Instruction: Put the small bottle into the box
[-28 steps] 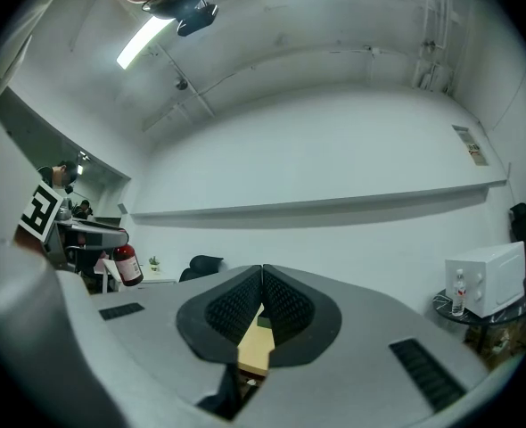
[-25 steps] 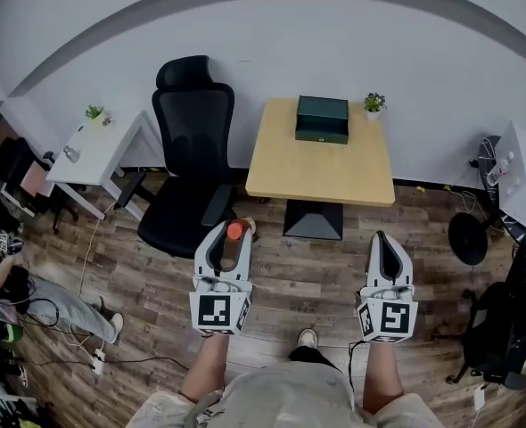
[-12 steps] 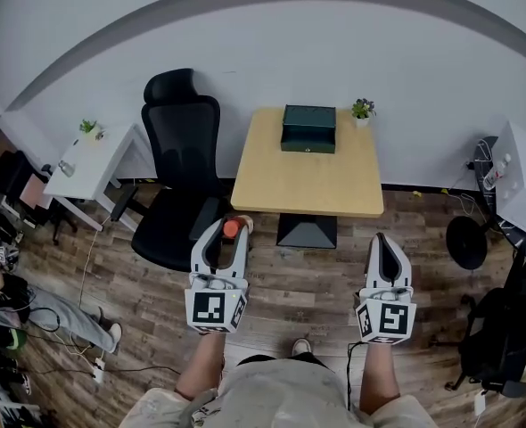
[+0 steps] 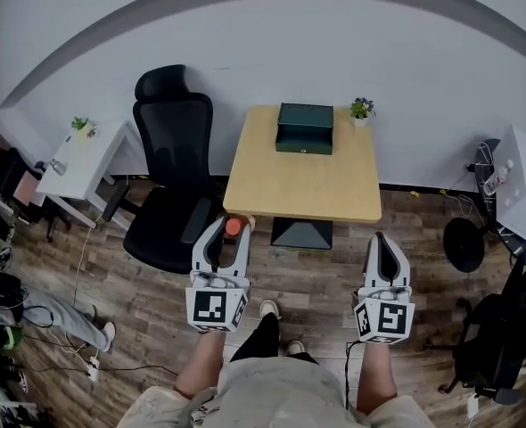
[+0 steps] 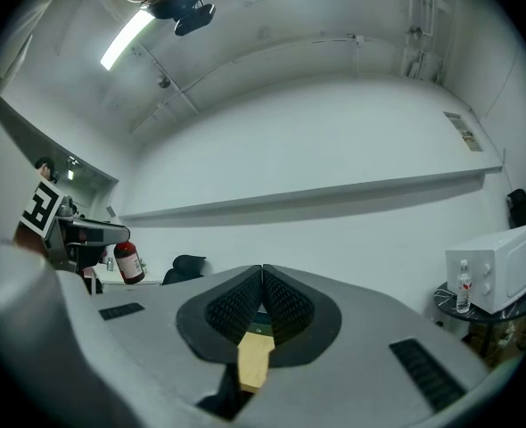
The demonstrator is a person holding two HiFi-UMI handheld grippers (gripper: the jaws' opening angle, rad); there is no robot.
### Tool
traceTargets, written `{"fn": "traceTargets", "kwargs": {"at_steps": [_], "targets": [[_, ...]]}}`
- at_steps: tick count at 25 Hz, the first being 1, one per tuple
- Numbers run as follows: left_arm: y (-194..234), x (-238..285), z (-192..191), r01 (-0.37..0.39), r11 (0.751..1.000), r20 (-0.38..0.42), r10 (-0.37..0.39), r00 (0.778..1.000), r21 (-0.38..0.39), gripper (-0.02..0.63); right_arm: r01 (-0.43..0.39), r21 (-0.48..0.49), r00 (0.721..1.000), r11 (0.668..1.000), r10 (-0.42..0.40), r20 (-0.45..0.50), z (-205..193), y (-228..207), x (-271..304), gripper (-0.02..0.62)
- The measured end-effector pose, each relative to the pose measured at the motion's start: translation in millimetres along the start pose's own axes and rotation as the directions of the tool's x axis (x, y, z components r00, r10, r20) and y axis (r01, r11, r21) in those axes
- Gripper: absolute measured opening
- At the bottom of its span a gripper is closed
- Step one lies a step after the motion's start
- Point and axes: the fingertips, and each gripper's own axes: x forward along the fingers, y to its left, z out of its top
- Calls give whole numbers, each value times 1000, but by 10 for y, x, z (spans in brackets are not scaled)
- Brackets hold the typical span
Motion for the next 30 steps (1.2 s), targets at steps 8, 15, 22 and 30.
{"fn": "traceTargets", "kwargs": {"at_steps": [8, 15, 22, 30], "targets": [[238, 342, -169, 7, 1000, 14, -7, 1000, -16, 143, -12, -35, 1000, 999, 12, -6, -59, 118, 439, 17], [579, 777, -343, 6, 999, 16, -6, 1000, -34, 143, -20, -53, 1000, 998, 18, -22, -145, 252, 1022, 17], [1017, 1106, -520, -5, 999, -2, 5, 1000, -47, 143, -56, -72, 998, 996, 53, -44, -200, 541, 1620, 15], [1401, 1385, -718, -21, 997, -16, 19, 1000, -70, 143, -77, -93, 994, 993, 69, -80, -309, 744, 2089, 17]]}}
